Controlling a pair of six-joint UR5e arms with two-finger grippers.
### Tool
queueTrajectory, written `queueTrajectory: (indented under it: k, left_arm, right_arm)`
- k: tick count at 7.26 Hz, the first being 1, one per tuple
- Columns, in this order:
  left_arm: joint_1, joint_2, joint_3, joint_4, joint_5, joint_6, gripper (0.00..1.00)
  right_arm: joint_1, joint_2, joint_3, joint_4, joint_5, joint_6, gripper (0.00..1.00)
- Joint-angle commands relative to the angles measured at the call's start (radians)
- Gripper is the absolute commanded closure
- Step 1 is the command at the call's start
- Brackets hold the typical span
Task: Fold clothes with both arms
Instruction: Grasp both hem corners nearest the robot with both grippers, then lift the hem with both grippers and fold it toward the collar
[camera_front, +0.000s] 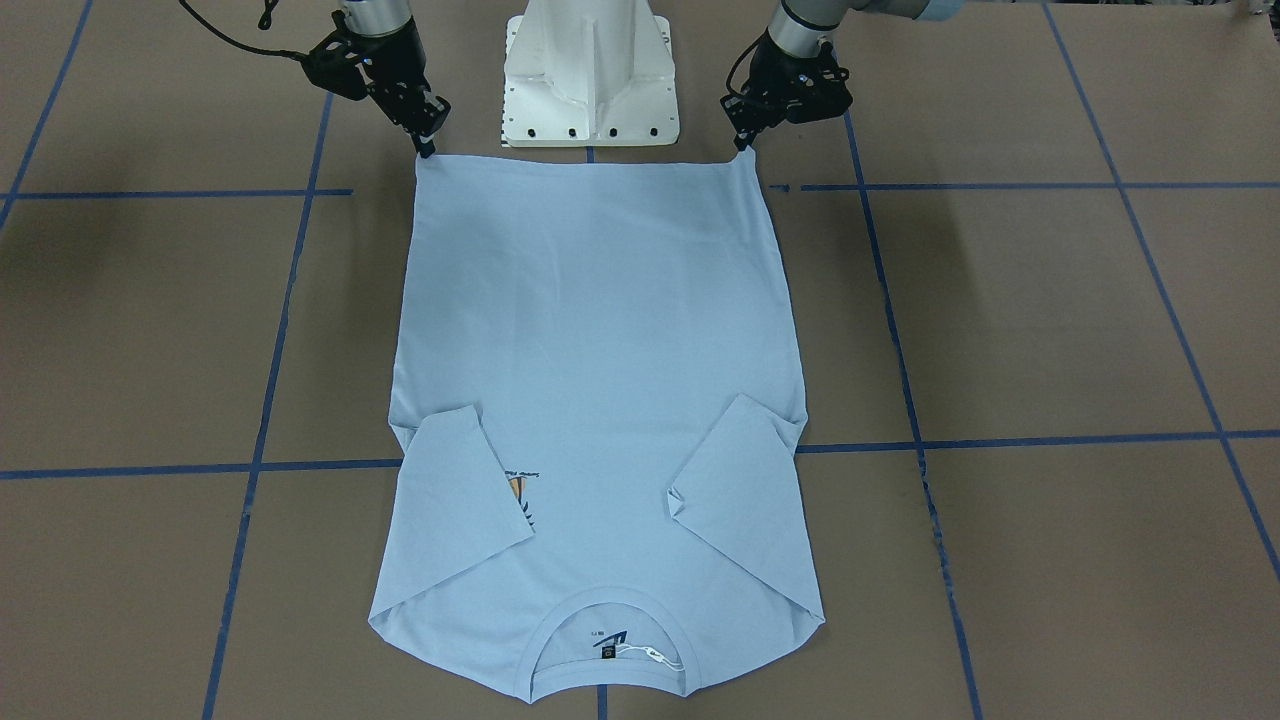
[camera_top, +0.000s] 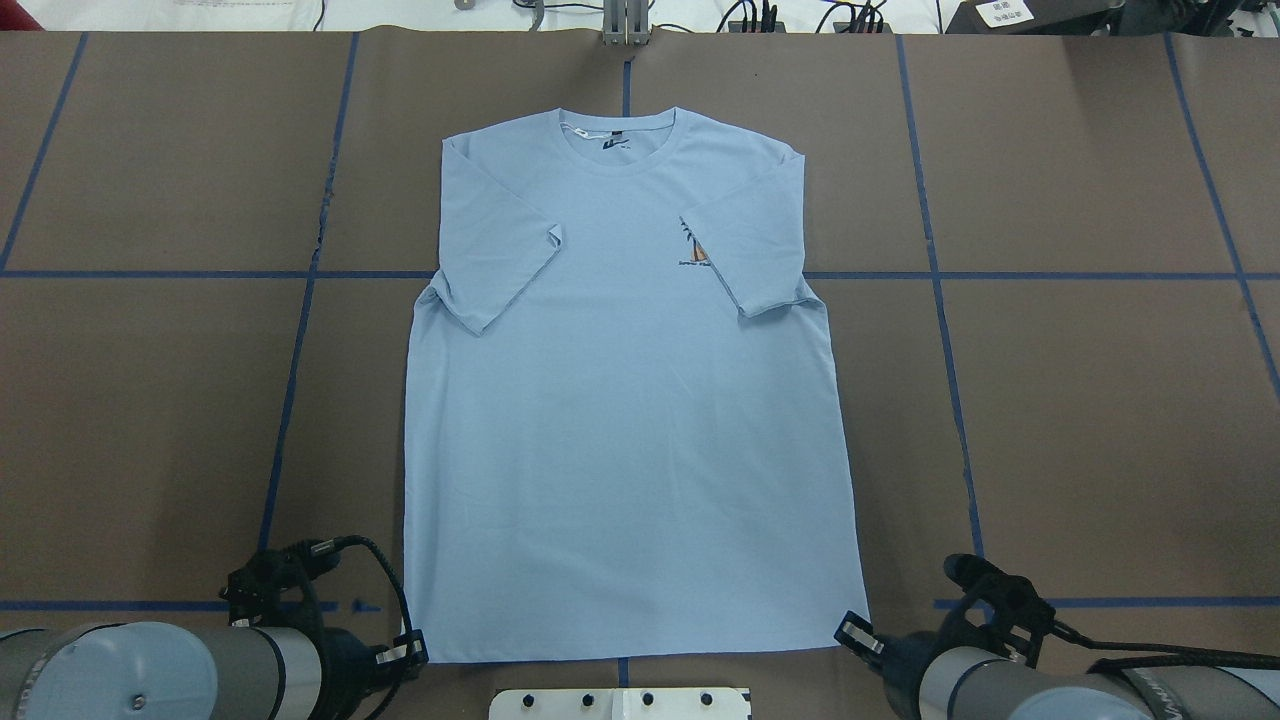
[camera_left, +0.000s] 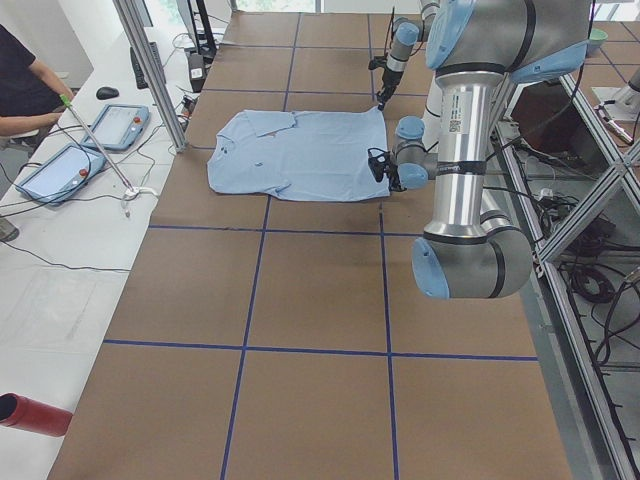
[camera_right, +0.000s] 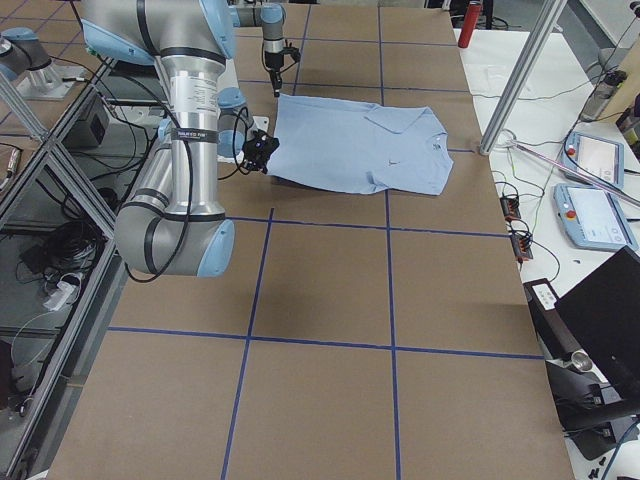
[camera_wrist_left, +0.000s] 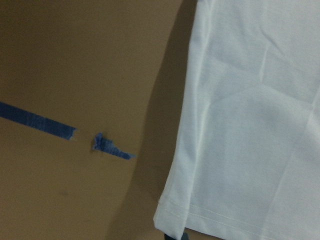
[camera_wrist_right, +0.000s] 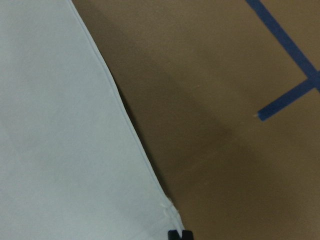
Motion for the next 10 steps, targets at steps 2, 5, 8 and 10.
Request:
queueTrajectory:
  k: [2, 5, 8, 10]
  left_arm:
    - [0.010, -0.005, -0.173, 0.105, -0.004, -0.022, 1.00]
    - [-0.186, -0.156, -0.063, 0.109, -0.003, 0.176, 1.00]
    - [-0.440, -0.321, 0.194, 0.120, -0.004, 0.476, 1.00]
    - [-0.561, -0.451, 0.415, 0.087, -0.003, 0.573, 1.00]
  right_arm:
    - [-0.031, -0.081, 0.206, -0.148, 0.003, 0.000, 1.00]
    - [0.175, 0.091, 0.081, -0.159, 0.028, -0.114, 1.00]
    - [0.555, 0.323, -0.184, -0.159, 0.275, -0.416, 1.00]
    - [0.685, 0.490, -0.432, -0.153, 0.286, -0.548, 1.00]
